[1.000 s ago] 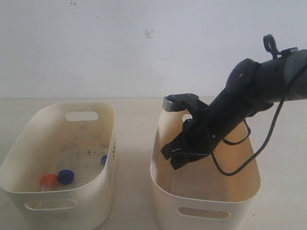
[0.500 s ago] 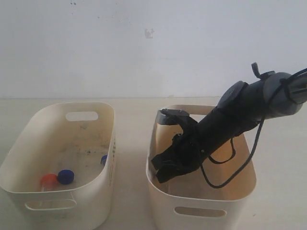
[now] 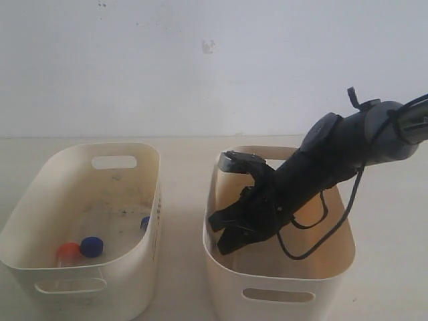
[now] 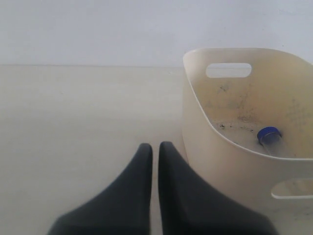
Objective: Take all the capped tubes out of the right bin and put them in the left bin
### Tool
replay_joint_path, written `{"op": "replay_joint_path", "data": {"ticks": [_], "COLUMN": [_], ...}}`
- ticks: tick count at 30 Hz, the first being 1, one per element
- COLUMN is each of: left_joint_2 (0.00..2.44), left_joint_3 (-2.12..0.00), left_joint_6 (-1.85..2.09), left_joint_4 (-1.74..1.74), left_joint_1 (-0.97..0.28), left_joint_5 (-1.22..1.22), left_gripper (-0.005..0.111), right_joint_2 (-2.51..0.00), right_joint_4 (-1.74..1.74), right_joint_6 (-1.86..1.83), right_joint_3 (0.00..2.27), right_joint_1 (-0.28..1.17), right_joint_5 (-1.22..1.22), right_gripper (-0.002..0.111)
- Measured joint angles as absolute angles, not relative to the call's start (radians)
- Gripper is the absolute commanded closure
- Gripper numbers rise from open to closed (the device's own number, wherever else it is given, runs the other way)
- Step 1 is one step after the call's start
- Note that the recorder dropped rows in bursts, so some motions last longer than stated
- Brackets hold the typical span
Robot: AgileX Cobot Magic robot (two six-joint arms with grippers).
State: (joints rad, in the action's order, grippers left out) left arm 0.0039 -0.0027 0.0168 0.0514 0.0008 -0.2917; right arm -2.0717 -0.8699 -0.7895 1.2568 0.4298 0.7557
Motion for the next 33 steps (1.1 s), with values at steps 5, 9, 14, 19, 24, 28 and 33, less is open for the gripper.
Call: {"op": "replay_joint_path", "data": {"ticks": [5, 9, 14, 19, 24, 28, 33], "left_joint_2": [0.004, 0.004, 0.004, 0.004, 0.004, 0.004, 0.004], "left_joint_3": [-0.003, -0.003, -0.003, -0.003, -0.003, -0.003, -0.003], "left_joint_6": [0.017, 0.017, 0.017, 0.017, 0.017, 0.017, 0.017], "left_joint_4": [0.051, 0.051, 0.051, 0.051, 0.051, 0.051, 0.051], "left_joint_1": [0.001, 0.001, 0.001, 0.001, 0.001, 0.001, 0.001], "left_joint_5": [-0.292, -0.292, -0.292, -0.292, -0.292, -0.292, -0.292], "left_gripper": [0.103, 0.103, 0.103, 0.103, 0.103, 0.103, 0.103], "right_joint_2": [-2.018, -1.942, -1.938, -1.938, -1.938, -1.971, -2.004], "right_joint_4": [-0.751, -0.730, -0.676, -0.674, -0.674, -0.674, -0.674], "right_joint_6": [-0.772, -0.703, -0.510, -0.363, -0.297, -0.267, -0.249], "right_joint_3": [1.246, 1.246, 1.246, 1.246, 1.246, 1.246, 1.246], "right_joint_1": [0.430, 0.430, 0.430, 0.430, 0.430, 0.430, 0.430], "right_joint_5": [0.734, 0.752, 0.794, 0.811, 0.812, 0.826, 0.837], "right_gripper": [0.109, 0.109, 0.109, 0.109, 0.109, 0.109, 0.105]}}
